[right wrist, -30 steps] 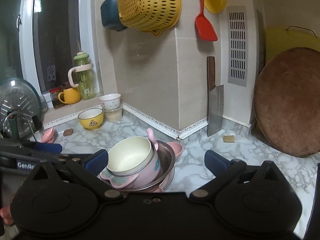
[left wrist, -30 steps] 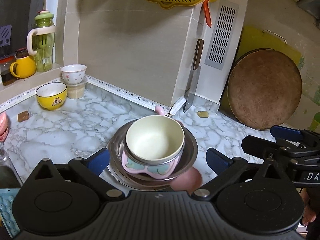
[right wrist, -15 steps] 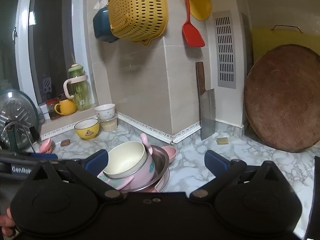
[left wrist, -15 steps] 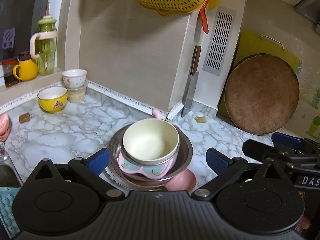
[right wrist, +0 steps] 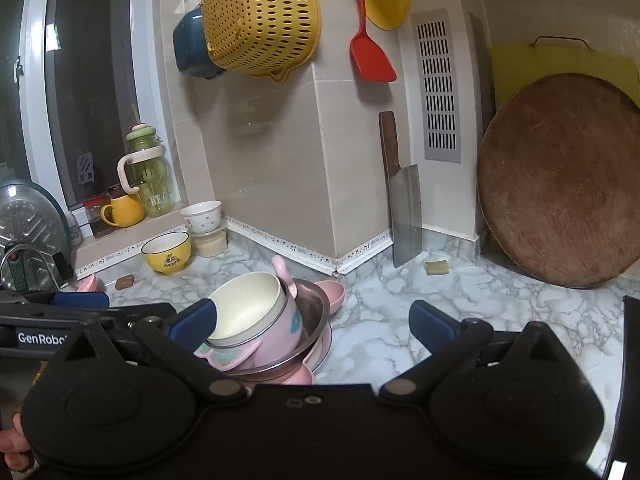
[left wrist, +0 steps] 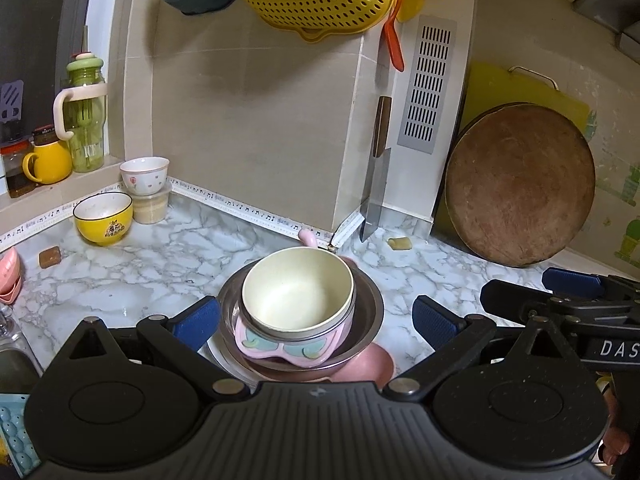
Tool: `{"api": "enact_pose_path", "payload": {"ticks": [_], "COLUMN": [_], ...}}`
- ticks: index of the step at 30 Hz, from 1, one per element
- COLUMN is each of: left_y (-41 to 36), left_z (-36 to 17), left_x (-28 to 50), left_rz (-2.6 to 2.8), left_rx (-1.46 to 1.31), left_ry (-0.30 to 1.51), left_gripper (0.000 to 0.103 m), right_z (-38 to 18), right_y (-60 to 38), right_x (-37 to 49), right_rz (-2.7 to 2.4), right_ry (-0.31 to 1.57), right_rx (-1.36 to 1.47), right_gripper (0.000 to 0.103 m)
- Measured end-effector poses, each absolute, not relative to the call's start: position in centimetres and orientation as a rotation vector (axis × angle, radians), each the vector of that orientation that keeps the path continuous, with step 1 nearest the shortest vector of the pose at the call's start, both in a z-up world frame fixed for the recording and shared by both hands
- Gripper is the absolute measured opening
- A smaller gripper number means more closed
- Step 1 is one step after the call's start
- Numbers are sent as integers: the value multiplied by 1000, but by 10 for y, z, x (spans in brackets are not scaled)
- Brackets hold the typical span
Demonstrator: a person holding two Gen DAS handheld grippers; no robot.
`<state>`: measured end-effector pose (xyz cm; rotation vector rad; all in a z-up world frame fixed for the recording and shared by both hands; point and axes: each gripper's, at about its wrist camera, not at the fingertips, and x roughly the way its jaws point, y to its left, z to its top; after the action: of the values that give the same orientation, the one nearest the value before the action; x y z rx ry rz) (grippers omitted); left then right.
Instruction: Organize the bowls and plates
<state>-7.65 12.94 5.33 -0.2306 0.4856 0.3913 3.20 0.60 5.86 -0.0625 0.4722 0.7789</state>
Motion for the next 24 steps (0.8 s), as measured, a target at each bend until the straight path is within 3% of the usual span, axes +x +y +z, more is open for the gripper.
{"api": "enact_pose_path", "payload": {"ticks": [24], "left_y": [131], "left_z": [50], "left_x": [-70], "left_rz": [355], "left_rx": [-255], "left_ry": [504], "left_gripper": [103], "right_z": [58], "right_y": [1], "right_x": [35], "right_rz": [744], "right_ry": [466], "right_rx": [-61], "right_gripper": [103]}}
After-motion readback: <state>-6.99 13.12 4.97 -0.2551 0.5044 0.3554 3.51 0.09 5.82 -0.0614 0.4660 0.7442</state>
